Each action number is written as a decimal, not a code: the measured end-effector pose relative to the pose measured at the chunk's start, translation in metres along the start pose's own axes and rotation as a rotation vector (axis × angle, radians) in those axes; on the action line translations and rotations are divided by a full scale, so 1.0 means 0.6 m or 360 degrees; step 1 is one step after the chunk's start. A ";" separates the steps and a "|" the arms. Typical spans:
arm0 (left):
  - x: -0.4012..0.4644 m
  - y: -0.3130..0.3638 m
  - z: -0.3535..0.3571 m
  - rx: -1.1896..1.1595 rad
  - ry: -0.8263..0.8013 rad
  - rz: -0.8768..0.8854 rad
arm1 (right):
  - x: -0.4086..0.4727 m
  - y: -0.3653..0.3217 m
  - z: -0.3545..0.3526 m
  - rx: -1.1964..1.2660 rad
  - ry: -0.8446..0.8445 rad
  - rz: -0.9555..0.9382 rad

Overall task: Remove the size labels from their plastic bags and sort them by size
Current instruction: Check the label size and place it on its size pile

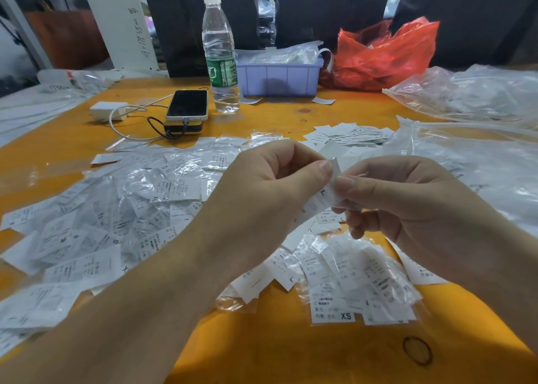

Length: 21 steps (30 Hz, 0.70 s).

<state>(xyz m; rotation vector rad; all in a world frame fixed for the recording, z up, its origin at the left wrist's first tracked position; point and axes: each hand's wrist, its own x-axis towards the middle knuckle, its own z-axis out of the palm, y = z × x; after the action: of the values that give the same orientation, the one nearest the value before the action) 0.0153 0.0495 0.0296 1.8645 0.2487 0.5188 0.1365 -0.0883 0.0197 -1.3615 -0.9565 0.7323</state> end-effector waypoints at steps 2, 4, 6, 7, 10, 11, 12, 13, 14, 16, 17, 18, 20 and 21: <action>0.000 0.003 -0.001 0.0008 -0.0044 0.0009 | 0.000 -0.001 0.000 -0.0035 0.0026 -0.0033; -0.001 0.005 -0.002 0.0045 -0.0088 0.0012 | -0.001 -0.002 0.000 -0.0063 0.0029 -0.0045; -0.001 0.005 -0.002 0.0087 -0.0097 0.0024 | -0.001 -0.002 0.000 -0.0070 0.0021 -0.0032; 0.000 0.005 -0.002 0.0087 -0.0094 0.0027 | -0.001 -0.001 0.000 -0.0066 0.0019 -0.0023; 0.002 0.002 -0.005 0.0064 -0.0077 0.0009 | 0.000 -0.001 -0.001 -0.0029 0.0024 -0.0004; 0.002 0.000 -0.006 0.0063 -0.0067 -0.0001 | 0.000 -0.001 -0.001 -0.0011 0.0033 -0.0005; 0.003 -0.002 -0.007 0.0064 -0.0057 -0.0010 | 0.000 -0.001 0.000 0.0007 0.0052 -0.0007; 0.003 -0.003 -0.007 0.0063 -0.0050 -0.0018 | 0.001 -0.001 -0.001 0.0024 0.0080 -0.0012; 0.004 -0.003 -0.007 0.0060 -0.0046 -0.0022 | 0.001 0.000 -0.001 0.0035 0.0115 -0.0021; 0.003 -0.003 -0.006 0.0051 -0.0043 -0.0025 | 0.002 0.000 -0.001 0.0042 0.0170 -0.0044; 0.003 -0.003 -0.006 0.0049 -0.0043 -0.0023 | 0.002 0.000 -0.001 0.0046 0.0179 -0.0054; 0.003 -0.003 -0.006 0.0049 -0.0045 -0.0018 | 0.002 -0.001 -0.001 0.0048 0.0178 -0.0061; 0.002 -0.002 -0.006 0.0052 -0.0046 -0.0005 | 0.002 -0.002 0.000 0.0045 0.0166 -0.0066; 0.001 -0.002 -0.006 0.0056 -0.0044 0.0001 | 0.001 -0.003 0.001 0.0039 0.0164 -0.0066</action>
<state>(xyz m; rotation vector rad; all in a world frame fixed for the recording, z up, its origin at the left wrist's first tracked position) 0.0144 0.0534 0.0298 1.9048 0.2403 0.4913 0.1363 -0.0876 0.0215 -1.3411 -0.8888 0.6345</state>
